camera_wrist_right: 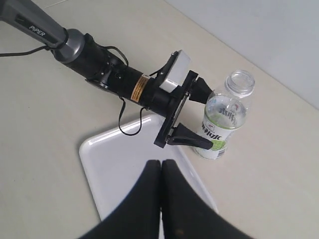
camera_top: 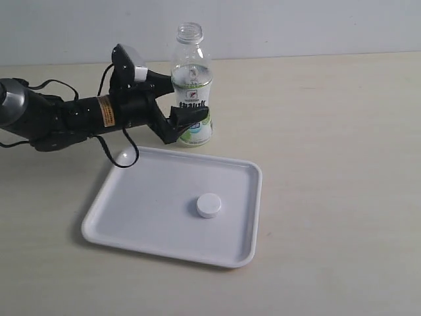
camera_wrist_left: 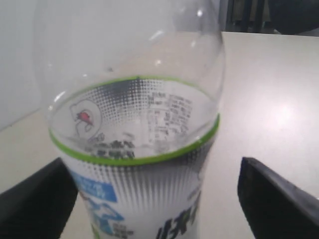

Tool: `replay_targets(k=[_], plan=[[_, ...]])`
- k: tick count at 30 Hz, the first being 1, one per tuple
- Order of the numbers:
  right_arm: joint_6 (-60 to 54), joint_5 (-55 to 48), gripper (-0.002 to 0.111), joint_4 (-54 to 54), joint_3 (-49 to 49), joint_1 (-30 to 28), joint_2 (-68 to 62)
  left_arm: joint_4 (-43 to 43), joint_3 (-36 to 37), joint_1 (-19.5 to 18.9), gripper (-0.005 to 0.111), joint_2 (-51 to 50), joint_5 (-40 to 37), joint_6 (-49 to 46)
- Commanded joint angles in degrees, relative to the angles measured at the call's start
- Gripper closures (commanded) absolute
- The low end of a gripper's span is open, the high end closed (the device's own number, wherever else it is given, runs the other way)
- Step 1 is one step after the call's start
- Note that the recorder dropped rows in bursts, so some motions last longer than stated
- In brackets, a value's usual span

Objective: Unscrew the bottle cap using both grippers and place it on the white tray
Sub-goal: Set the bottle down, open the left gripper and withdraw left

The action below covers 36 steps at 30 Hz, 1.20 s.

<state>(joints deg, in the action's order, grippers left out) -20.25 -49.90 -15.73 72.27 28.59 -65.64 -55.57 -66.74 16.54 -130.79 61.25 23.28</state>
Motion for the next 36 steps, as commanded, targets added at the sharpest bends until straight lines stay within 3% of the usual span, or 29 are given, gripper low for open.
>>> replay_targets(k=[1,5,7,10,13,23,28,36], plan=[[-0.6,0.0,0.108,-0.2,0.0,0.1,-0.3,-7.6,0.1,-3.3,0.024,2.1,0.5,7.7],[-0.6,-0.7,0.108,-0.2,0.0,0.1,-0.3,-15.1,0.1,-6.3,0.026,4.5,0.5,14.8],[-0.6,-0.7,0.108,-0.2,0.0,0.1,-0.3,-21.0,0.1,-8.0,0.037,5.4,0.5,16.5],[-0.6,-0.7,0.108,-0.2,0.0,0.1,-0.3,-25.9,0.1,-10.6,0.079,5.9,0.5,22.7],[-0.6,-0.7,0.108,-0.2,0.0,0.1,-0.3,-26.2,0.1,-11.9,0.107,5.9,0.5,27.7],[0.0,-0.8,0.108,-1.0,0.0,0.1,-0.3,-22.5,0.1,-12.5,0.107,6.1,1.5,34.7],[0.0,-0.8,0.108,-1.0,0.0,0.1,-0.3,-20.3,0.2,-12.5,0.107,7.5,0.0,44.8],[-0.1,-0.8,0.108,-2.2,0.0,0.1,-0.3,-13.0,9.9,-12.5,0.107,17.6,-16.5,43.4]])
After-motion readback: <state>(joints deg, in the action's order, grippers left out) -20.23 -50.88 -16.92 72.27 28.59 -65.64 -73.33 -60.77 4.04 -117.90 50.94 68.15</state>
